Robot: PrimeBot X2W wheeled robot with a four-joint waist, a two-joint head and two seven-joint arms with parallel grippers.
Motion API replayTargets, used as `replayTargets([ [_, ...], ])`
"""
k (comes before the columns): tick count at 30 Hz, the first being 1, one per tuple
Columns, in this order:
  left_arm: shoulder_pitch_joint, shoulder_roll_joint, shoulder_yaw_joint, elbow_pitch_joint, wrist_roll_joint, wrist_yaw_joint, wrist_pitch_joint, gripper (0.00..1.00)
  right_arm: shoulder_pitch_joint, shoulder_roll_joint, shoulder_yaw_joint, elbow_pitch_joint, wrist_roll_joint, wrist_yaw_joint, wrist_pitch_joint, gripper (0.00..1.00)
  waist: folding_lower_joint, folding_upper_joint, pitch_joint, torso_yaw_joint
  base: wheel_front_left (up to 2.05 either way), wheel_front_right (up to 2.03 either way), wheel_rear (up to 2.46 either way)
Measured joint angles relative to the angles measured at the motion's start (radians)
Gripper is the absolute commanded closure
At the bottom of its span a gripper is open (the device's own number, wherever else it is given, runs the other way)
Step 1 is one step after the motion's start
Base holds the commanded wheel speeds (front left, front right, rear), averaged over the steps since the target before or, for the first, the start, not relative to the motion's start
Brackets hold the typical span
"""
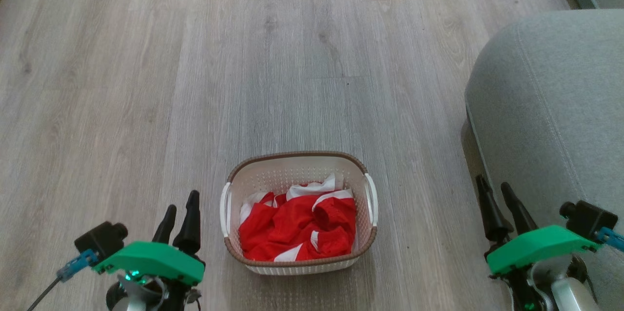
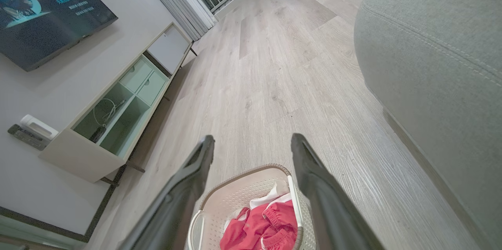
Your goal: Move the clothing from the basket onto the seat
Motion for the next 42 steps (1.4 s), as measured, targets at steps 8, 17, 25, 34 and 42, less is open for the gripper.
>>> replayTargets([
  [8, -0.006, 0.0, -0.009, -0.002, 0.09, 0.009, -0.021, 0.0, 0.0, -0.007, 0.014, 0.0, -0.081, 0.0, -0.019, 0.0, 0.0, 0.0, -0.004, -0.001, 0.0, 0.0, 0.0],
  [17, -0.006, 0.001, -0.017, -0.008, 0.194, 0.024, -0.043, 0.0, -0.001, -0.025, 0.032, 0.0, -0.185, 0.0, -0.05, 0.0, 0.0, 0.0, -0.003, -0.003, 0.0, 0.0, 0.0],
  [25, -0.009, 0.001, -0.024, -0.009, 0.305, 0.036, -0.071, 0.0, -0.002, -0.03, 0.045, 0.001, -0.28, 0.0, -0.072, 0.0, 0.0, 0.0, -0.001, -0.006, 0.0, 0.0, 0.0],
  [34, -0.018, 0.001, -0.037, -0.001, 0.411, 0.044, -0.094, 0.0, -0.002, -0.03, 0.044, 0.014, -0.359, 0.0, -0.099, 0.0, 0.0, 0.0, 0.002, -0.009, 0.0, 0.0, 0.0],
  [42, -0.019, 0.001, -0.045, 0.002, 0.508, 0.05, -0.12, 0.0, -0.013, -0.03, 0.046, 0.019, -0.451, 0.0, -0.123, 0.0, 0.0, 0.0, 0.003, -0.017, 0.0, 0.0, 0.0],
])
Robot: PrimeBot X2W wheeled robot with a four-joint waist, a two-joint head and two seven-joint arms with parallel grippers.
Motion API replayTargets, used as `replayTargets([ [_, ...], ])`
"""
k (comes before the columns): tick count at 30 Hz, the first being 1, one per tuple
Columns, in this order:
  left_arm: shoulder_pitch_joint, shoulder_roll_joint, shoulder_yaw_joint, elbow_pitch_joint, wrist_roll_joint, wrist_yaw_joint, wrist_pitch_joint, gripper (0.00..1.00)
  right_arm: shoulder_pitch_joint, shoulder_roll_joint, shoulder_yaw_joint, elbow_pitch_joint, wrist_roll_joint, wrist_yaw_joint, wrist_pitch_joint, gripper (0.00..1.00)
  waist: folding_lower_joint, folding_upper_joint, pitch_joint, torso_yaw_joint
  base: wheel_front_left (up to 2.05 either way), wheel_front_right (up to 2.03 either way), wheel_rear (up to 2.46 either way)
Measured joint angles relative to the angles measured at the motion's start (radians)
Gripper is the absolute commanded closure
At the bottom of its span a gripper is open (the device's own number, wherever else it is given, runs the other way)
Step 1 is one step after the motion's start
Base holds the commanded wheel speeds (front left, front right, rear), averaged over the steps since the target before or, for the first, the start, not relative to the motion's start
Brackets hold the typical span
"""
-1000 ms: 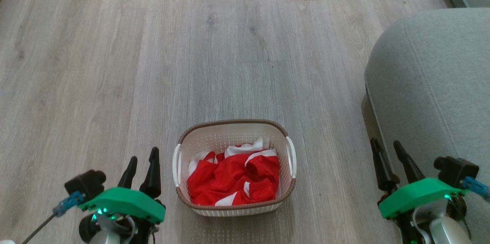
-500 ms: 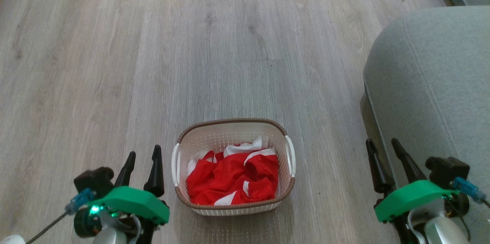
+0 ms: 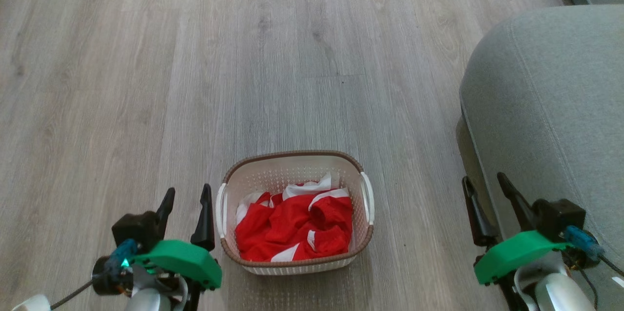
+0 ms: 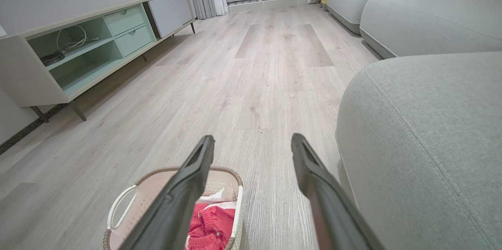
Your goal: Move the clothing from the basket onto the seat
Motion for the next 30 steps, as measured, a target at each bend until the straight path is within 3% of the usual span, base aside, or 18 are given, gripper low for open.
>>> replayTargets([
  [17, -0.003, 0.001, -0.016, 0.008, 0.167, 0.02, -0.044, 0.0, -0.008, -0.008, 0.009, 0.005, -0.156, 0.0, -0.047, 0.0, 0.0, 0.0, 0.0, -0.005, 0.0, 0.0, 0.0],
  [30, -0.011, 0.001, -0.018, 0.012, 0.173, 0.02, -0.044, 0.0, -0.009, -0.016, 0.013, 0.005, -0.156, 0.0, -0.047, 0.0, 0.0, 0.0, 0.008, -0.004, 0.0, 0.0, 0.0],
])
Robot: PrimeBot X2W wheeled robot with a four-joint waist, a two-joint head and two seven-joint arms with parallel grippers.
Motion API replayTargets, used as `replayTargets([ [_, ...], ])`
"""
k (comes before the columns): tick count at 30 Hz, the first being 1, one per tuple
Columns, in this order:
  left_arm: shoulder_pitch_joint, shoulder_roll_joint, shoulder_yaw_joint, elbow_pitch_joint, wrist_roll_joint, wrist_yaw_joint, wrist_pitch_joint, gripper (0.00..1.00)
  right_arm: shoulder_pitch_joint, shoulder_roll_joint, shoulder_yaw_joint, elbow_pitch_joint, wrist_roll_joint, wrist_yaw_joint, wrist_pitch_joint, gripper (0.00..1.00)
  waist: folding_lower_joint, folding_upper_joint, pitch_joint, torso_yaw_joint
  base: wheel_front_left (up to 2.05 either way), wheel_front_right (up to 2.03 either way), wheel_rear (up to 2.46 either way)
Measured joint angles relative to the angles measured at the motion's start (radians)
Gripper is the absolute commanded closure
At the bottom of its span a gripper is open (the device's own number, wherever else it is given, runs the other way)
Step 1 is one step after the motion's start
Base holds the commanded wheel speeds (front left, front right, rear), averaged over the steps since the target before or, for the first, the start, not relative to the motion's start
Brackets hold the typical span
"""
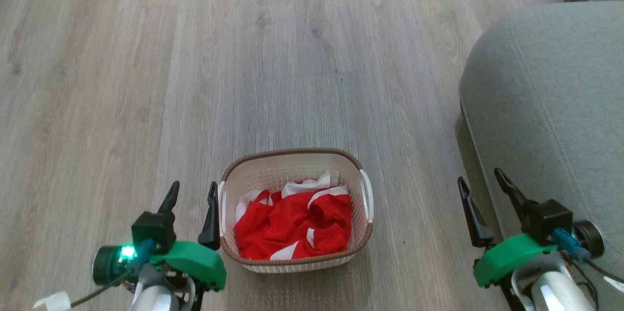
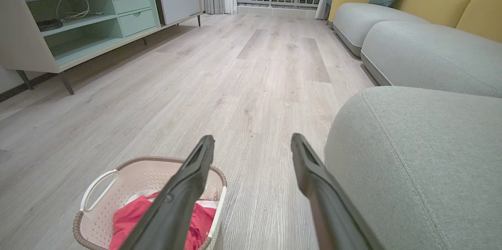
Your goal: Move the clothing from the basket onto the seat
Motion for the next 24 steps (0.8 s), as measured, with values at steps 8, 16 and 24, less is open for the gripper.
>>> replayTargets([
  [8, -0.027, 0.0, -0.017, 0.002, 0.0, -0.002, 0.0, 0.0, -0.022, 0.0, -0.004, -0.011, 0.015, 0.0, 0.0, 0.0, 0.0, 0.0, 0.046, -0.004, 0.0, 0.0, 0.0],
  [16, -0.25, 0.0, -0.123, 0.062, 0.029, -0.027, 0.0, 0.0, -0.152, -0.003, -0.049, -0.09, 0.048, 0.0, -0.001, 0.0, 0.0001, 0.0, 0.212, -0.012, 0.0, 0.0, 0.0],
  [24, -0.621, -0.004, -0.279, 0.323, 0.063, -0.015, 0.001, 0.0, -0.354, -0.011, -0.08, -0.173, 0.083, 0.0, -0.002, 0.0, 0.0005, -0.0001, 0.478, -0.039, 0.0, 0.0, 0.0],
])
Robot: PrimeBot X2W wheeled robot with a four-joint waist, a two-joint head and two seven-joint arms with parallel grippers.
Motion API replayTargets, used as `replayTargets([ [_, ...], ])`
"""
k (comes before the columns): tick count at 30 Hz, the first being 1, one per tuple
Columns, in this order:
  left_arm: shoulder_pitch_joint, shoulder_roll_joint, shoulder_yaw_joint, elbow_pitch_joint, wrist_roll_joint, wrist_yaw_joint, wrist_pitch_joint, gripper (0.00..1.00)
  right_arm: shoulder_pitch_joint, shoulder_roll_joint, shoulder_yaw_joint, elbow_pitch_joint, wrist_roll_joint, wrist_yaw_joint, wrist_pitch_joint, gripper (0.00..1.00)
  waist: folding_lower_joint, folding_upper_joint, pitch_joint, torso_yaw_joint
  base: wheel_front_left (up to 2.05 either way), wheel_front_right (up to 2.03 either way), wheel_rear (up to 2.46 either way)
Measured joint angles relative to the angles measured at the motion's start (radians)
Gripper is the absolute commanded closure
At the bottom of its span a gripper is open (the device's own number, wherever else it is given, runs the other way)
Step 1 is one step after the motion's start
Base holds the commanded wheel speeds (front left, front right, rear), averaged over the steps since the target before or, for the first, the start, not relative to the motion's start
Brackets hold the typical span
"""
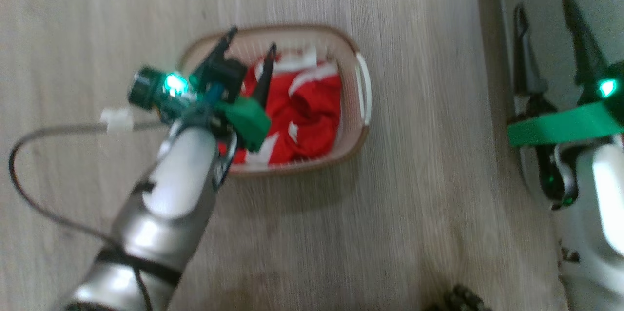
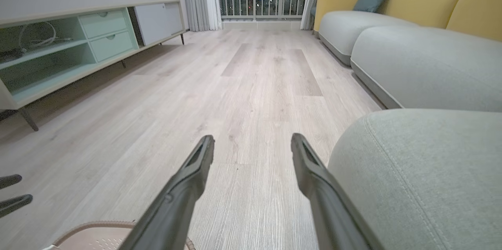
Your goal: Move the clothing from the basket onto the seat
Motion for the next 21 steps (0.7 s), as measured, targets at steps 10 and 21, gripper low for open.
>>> replayTargets([
  [10, -0.279, 0.0, -0.093, 0.28, -0.043, 0.066, 0.148, 0.0, -0.11, 0.032, 0.023, -0.021, 0.026, 0.0, 0.0, 0.0, 0.0, 0.0, 0.274, -0.075, 0.0, 0.0, 0.0],
  [21, -0.467, 0.004, -0.131, 0.539, -0.059, 0.14, 0.265, 0.0, -0.143, 0.079, 0.046, -0.049, 0.071, 0.0, -0.003, 0.0, -0.0003, 0.0, 0.483, -0.198, 0.0, 0.0, 0.0],
])
